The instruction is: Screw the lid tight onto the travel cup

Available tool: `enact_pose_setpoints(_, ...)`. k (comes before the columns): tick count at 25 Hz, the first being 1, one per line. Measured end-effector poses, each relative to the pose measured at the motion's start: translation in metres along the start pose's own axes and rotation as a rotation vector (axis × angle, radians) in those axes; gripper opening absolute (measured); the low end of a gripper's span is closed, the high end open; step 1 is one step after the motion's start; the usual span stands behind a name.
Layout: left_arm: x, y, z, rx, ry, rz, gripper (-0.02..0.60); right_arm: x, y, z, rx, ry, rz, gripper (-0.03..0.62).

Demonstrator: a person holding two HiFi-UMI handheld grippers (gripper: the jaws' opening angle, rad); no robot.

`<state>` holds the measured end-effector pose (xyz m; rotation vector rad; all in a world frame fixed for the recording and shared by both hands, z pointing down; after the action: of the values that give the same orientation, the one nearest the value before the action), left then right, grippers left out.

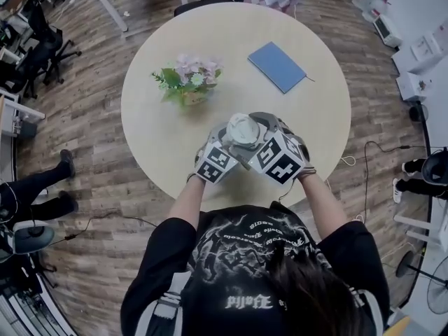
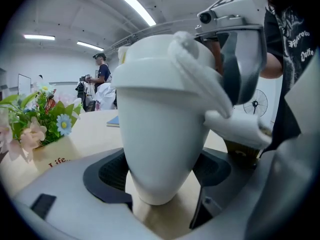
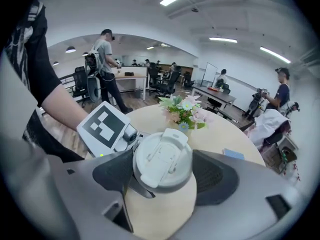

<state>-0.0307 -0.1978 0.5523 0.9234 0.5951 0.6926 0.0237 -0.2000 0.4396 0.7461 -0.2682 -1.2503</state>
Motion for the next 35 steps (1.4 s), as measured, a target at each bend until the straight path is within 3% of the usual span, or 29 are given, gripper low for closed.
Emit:
enact_pose_setpoints(4, 0.000, 0.001, 0.000, -0.001, -0.011, -0.003, 0.399, -0.002, 0.002, 0.001, -0.002, 0.042, 0.076, 0.374)
enact_pose_setpoints(8, 0.001, 0.002, 0.000, 0.011, -0.007, -0.005, 0.399, -0.001, 0.006, 0.000, 0.027, 0.027, 0.091, 0.374)
enact_pose_setpoints(12, 0.001, 0.002, 0.001, 0.014, 0.002, -0.008, 0.399, 0.000, 0.009, -0.002, 0.073, -0.047, 0.085, 0.399)
enact_pose_setpoints(15, 0.001, 0.002, 0.000, 0.014, 0.005, -0.007, 0.399, 0.006, 0.001, -0.014, 0.149, -0.098, 0.011, 0.437)
enact_pose_setpoints(23, -0.002, 0.000, -0.001, 0.015, 0.032, -0.017, 0.399, 0.036, -0.035, -0.043, 0.249, -0.204, -0.441, 0.410)
enact_pose_setpoints(30, -0.003, -0.001, 0.000, 0.011, 0.054, -0.025, 0.400, 0.034, -0.036, -0.029, 0.000, -0.429, -0.914, 0.411)
enact_pose_setpoints(35, -0.004, -0.002, 0.000, 0.013, 0.060, -0.032, 0.400, 0.025, -0.036, -0.018, -0.110, -0.531, -1.283, 0.431)
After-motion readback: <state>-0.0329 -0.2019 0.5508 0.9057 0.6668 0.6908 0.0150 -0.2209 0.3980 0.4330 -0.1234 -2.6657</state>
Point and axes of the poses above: the fingertips, and each gripper's own axes: z forward along the fingers, x to its right, y out of its underside, the point moved 7 cm from there along -z, backward along the fingers, and after that the axes turned 6 degrees about -z, right-handed, at the moved point
